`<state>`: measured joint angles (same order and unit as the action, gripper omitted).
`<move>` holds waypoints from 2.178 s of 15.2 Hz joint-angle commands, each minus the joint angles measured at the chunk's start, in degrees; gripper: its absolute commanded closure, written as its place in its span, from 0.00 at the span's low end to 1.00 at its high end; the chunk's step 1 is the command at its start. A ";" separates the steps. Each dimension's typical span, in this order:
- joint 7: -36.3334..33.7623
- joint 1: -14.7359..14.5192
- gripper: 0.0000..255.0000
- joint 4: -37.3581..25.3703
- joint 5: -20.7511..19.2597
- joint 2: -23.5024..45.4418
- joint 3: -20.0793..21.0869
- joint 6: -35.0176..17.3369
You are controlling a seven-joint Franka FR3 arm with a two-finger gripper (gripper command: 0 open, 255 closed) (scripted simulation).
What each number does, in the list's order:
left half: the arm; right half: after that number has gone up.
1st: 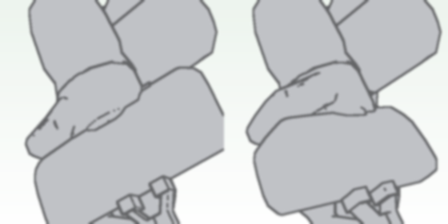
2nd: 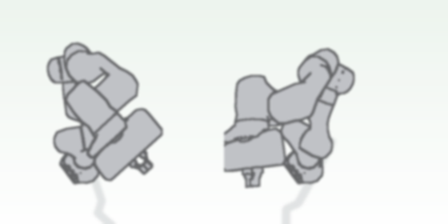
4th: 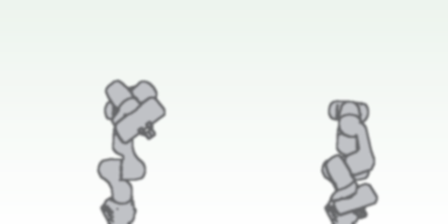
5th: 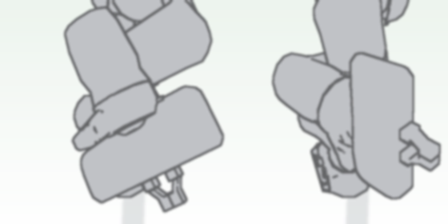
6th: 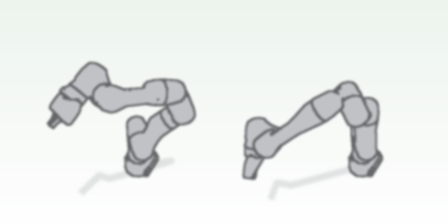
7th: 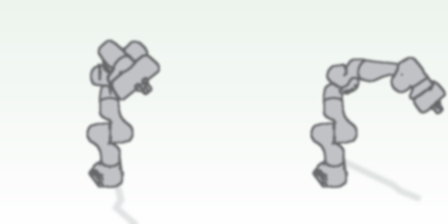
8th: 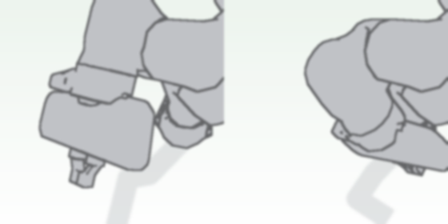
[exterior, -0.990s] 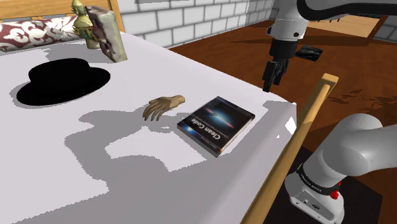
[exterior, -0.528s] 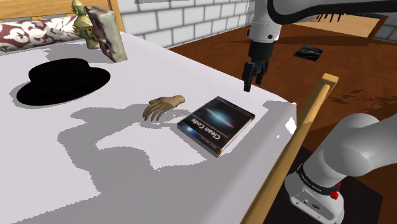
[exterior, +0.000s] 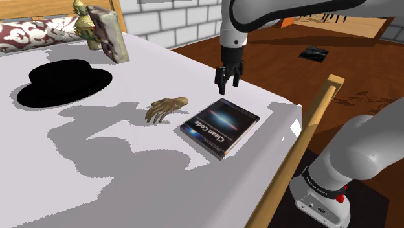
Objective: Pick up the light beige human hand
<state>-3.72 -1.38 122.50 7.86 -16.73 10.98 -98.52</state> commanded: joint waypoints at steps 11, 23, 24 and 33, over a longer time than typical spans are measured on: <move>-9.95 -3.81 0.00 -27.42 -7.07 29.12 5.01 -0.06; -14.66 -12.65 0.00 -67.44 -14.51 59.75 4.20 11.20; -14.67 -12.53 0.00 -66.42 -14.49 59.61 4.20 10.33; -14.75 -12.09 1.00 -62.14 -14.46 59.09 4.21 6.61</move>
<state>-18.46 -13.49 60.25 -6.60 42.35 15.21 -91.89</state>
